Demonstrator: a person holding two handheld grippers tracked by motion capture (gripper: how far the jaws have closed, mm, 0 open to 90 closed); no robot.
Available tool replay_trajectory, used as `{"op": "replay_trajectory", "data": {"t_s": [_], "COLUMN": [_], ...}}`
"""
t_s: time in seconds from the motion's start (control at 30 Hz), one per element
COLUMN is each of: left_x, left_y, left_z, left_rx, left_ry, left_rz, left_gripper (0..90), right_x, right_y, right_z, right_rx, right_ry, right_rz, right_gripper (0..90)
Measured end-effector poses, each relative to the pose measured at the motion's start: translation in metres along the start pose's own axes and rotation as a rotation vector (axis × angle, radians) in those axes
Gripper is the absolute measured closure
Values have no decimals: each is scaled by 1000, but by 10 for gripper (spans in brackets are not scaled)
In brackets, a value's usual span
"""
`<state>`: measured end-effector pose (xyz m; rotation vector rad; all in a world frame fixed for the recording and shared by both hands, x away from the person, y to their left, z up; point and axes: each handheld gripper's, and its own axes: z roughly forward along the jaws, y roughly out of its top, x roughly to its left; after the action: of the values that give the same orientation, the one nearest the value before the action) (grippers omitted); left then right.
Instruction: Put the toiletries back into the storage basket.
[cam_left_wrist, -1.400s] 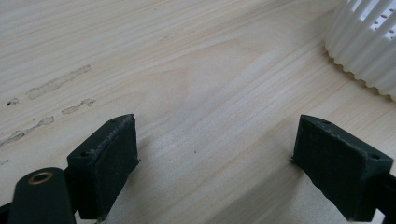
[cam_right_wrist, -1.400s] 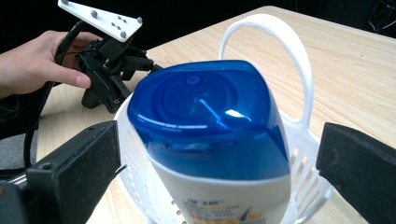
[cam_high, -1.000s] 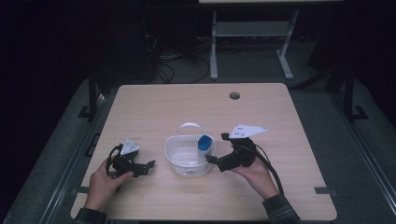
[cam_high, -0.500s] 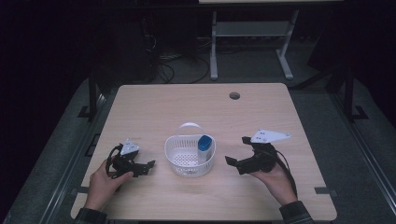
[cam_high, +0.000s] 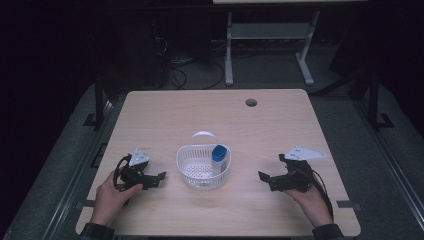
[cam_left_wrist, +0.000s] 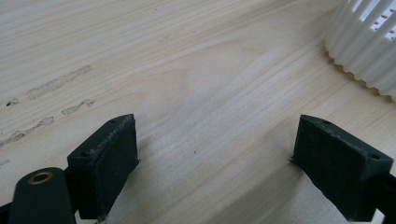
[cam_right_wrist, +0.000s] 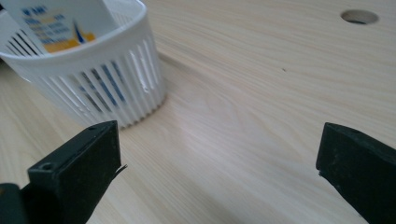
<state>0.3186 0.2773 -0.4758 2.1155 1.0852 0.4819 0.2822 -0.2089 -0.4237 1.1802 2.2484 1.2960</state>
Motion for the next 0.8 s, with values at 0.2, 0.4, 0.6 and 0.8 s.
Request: {"op": "replay_trajectory", "data": {"t_s": [0.2, 0.4, 0.6, 0.8], "left_x": [0, 0, 0, 0], "left_y": [0, 0, 0, 0], "left_z": [0, 0, 0, 0], "left_rx": [-1, 3, 2, 3], "left_ry": [-1, 0, 0, 0], "left_rz": [-2, 2, 3, 3], "left_gripper": [129, 130, 130, 130], "right_x": [-9, -20, -32, -44], "right_y": [-15, -30, -48, -64], "right_z": [-6, -12, -16, -17], "right_rx": [35, 74, 132, 182], "right_ry": [-51, -98, -166, -210], "right_rz": [20, 37, 37, 45], "right_gripper": [0, 0, 0, 0]}}
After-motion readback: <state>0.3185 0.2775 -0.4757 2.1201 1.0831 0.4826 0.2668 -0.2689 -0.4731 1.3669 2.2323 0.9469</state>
